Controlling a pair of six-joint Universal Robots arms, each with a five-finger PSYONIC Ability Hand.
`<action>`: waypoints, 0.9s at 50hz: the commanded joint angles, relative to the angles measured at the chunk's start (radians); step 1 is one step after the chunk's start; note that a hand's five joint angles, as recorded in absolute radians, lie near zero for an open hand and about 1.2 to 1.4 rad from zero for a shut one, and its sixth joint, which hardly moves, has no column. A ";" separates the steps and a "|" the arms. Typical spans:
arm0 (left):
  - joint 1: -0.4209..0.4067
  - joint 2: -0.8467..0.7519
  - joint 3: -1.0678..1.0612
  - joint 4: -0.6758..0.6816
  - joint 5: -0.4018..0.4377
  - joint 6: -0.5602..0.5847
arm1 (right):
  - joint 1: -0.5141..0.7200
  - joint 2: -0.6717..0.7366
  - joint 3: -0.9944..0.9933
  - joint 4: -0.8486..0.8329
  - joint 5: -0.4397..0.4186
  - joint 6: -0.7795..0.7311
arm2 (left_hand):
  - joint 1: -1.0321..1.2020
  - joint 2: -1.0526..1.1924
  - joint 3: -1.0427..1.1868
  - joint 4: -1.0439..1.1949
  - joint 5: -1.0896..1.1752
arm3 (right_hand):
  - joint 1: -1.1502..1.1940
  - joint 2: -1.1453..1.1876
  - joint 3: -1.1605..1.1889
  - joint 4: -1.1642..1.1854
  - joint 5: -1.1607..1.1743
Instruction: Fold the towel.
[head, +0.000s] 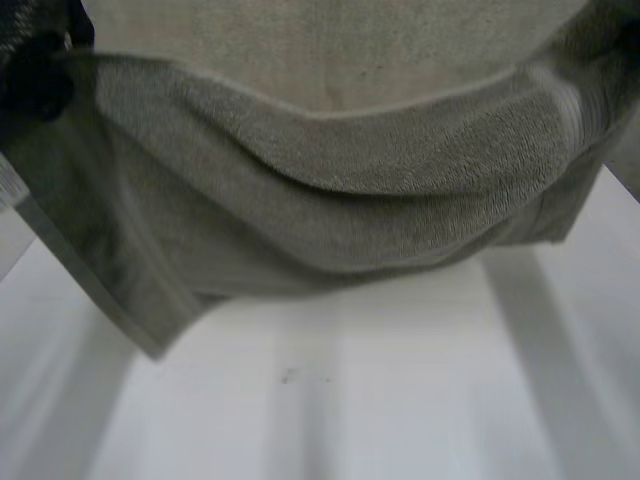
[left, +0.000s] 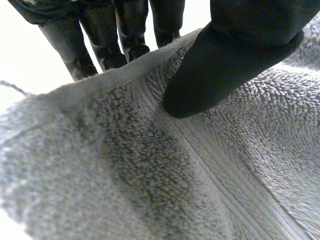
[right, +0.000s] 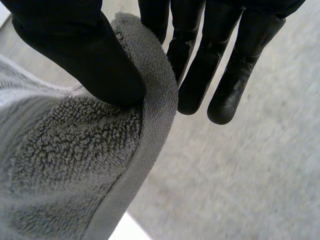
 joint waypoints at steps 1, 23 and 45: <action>-0.001 -0.220 0.100 -0.253 -0.028 0.004 | -0.008 0.169 -0.011 0.112 0.005 -0.135 | 0.209 0.178 0.180 0.179 0.195 | 0.007 0.182 0.183 0.179 0.187; -0.030 -0.691 0.826 0.182 -0.045 -0.050 | 0.057 0.465 -0.154 -0.856 0.184 0.122 | 0.209 0.178 0.180 0.179 0.195 | 0.007 0.182 0.183 0.179 0.187; -0.010 -0.495 -0.171 0.277 -0.054 -0.199 | -0.029 0.434 0.360 -0.564 -0.161 0.121 | 0.209 0.178 0.180 0.179 0.195 | 0.007 0.182 0.183 0.179 0.187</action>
